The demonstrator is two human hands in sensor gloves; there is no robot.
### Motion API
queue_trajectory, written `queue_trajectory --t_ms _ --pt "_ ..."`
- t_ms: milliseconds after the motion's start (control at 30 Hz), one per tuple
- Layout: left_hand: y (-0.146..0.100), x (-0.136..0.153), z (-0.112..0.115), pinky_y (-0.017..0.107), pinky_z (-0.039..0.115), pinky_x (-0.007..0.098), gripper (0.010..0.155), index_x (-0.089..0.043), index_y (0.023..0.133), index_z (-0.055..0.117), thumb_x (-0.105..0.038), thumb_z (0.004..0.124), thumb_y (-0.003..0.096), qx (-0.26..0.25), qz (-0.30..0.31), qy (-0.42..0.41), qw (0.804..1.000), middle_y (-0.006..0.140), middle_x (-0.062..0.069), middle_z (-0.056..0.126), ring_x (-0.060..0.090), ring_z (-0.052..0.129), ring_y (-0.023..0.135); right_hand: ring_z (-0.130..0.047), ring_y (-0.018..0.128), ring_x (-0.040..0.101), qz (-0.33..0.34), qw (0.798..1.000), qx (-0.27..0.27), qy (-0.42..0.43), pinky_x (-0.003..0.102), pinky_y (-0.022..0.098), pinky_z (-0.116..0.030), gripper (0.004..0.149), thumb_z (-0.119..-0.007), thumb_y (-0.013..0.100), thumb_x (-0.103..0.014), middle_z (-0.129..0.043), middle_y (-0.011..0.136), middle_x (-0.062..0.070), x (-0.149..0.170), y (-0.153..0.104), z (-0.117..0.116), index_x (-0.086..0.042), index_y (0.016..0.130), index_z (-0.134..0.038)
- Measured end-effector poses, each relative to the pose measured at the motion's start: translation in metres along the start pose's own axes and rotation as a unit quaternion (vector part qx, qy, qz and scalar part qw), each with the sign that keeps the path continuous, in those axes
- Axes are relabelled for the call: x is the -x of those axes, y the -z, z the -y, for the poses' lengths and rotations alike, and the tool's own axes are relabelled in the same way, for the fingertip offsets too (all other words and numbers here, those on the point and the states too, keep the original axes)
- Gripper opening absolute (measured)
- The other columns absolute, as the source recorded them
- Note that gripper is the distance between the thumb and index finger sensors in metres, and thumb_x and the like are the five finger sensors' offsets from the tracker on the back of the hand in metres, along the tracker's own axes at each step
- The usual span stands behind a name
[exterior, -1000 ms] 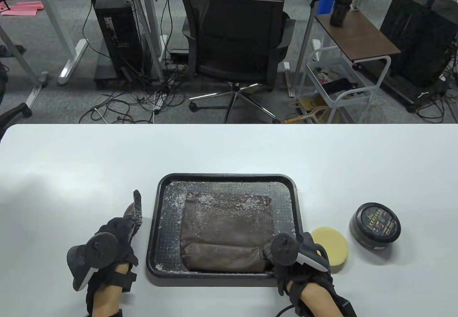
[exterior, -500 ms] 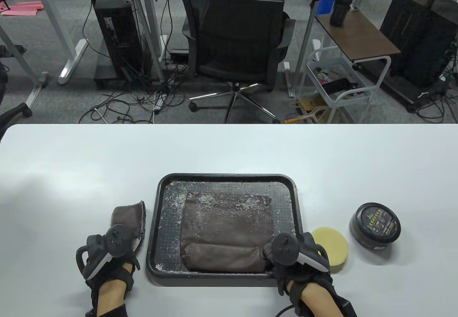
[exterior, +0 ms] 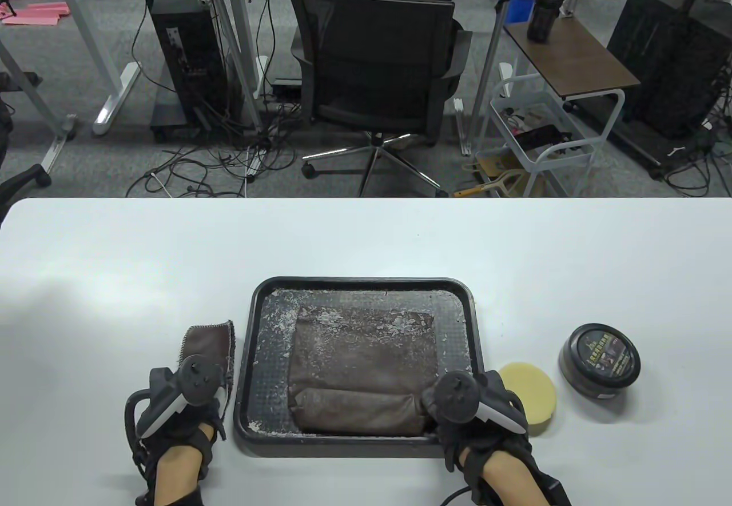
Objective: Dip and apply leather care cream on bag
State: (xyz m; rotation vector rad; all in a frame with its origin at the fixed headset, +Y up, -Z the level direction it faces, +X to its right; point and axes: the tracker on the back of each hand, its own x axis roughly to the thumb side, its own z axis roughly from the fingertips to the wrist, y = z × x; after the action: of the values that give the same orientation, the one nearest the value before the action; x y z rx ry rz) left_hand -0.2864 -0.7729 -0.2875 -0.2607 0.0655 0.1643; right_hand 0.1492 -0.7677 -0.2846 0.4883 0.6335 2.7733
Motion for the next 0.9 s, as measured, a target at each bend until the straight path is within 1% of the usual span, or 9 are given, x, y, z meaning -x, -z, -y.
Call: queue_trajectory --t_ms 67,133,367,500,667,833,900 --pt "-0.003 0.0 -0.003 0.06 0.069 0.048 0.065 -0.016 0.102 0.072 -0.025 0.091 0.0413 -0.005 0.001 0.005 1.0 0.104 0.01 0.061 0.04 0.07 0.087 -0.052 0.093 0.044 0.002 1.0 -0.001 -0.001 0.061 0.062 -0.054 0.06 -0.071 0.044 -0.015 -0.052 0.104 0.02 0.0 0.0 0.0 -0.012 0.103 -0.059" --pt "-0.008 -0.002 -0.009 0.061 0.069 0.049 0.064 -0.016 0.103 0.072 -0.025 0.091 0.0416 -0.022 0.002 0.002 1.0 0.104 0.01 0.061 0.04 0.07 0.087 -0.052 0.093 0.045 0.004 1.0 0.0 -0.003 0.061 0.062 -0.054 0.06 -0.07 0.044 -0.015 -0.052 0.105 0.02 0.0 -0.001 0.0 -0.012 0.103 -0.058" --pt "-0.021 -0.007 -0.021 0.06 0.069 0.05 0.06 -0.015 0.101 0.075 -0.026 0.088 0.0431 -0.052 0.007 0.01 0.999 0.102 0.011 0.064 0.04 0.072 0.085 -0.053 0.093 0.046 0.013 1.0 0.005 -0.002 0.062 0.062 -0.055 0.06 -0.07 0.045 -0.016 -0.052 0.105 0.021 0.001 -0.002 0.0 -0.012 0.103 -0.058" --pt "-0.027 -0.016 -0.027 0.06 0.07 0.05 0.058 -0.015 0.1 0.076 -0.028 0.087 0.0442 -0.083 0.029 0.007 0.996 0.102 0.012 0.065 0.041 0.073 0.084 -0.054 0.092 0.047 0.017 1.0 0.01 0.01 0.063 0.061 -0.056 0.06 -0.07 0.045 -0.017 -0.053 0.105 0.022 0.002 -0.004 0.001 -0.011 0.103 -0.058" --pt "-0.03 -0.032 -0.029 0.059 0.071 0.05 0.057 -0.015 0.099 0.078 -0.029 0.086 0.0449 -0.108 0.061 0.016 0.992 0.101 0.012 0.067 0.04 0.075 0.083 -0.054 0.093 0.046 0.015 1.0 0.006 0.012 0.061 0.062 -0.056 0.06 -0.07 0.045 -0.017 -0.054 0.105 0.021 0.004 -0.003 0.002 -0.011 0.103 -0.059" --pt "-0.029 -0.041 -0.026 0.058 0.072 0.049 0.056 -0.015 0.099 0.079 -0.03 0.086 0.0453 -0.109 0.08 0.02 0.991 0.1 0.012 0.068 0.04 0.076 0.082 -0.049 0.094 0.042 0.022 0.997 -0.005 0.07 0.058 0.064 -0.047 0.059 -0.072 0.043 -0.015 -0.052 0.105 0.018 0.015 -0.004 0.001 -0.013 0.101 -0.062" --pt "-0.029 -0.042 -0.025 0.058 0.072 0.049 0.056 -0.014 0.098 0.079 -0.031 0.085 0.0454 -0.11 0.083 0.019 0.99 0.1 0.012 0.069 0.04 0.076 0.082 -0.049 0.094 0.041 0.018 0.997 -0.01 0.07 0.058 0.064 -0.047 0.059 -0.072 0.043 -0.015 -0.052 0.105 0.017 0.017 -0.003 0.002 -0.013 0.101 -0.063"
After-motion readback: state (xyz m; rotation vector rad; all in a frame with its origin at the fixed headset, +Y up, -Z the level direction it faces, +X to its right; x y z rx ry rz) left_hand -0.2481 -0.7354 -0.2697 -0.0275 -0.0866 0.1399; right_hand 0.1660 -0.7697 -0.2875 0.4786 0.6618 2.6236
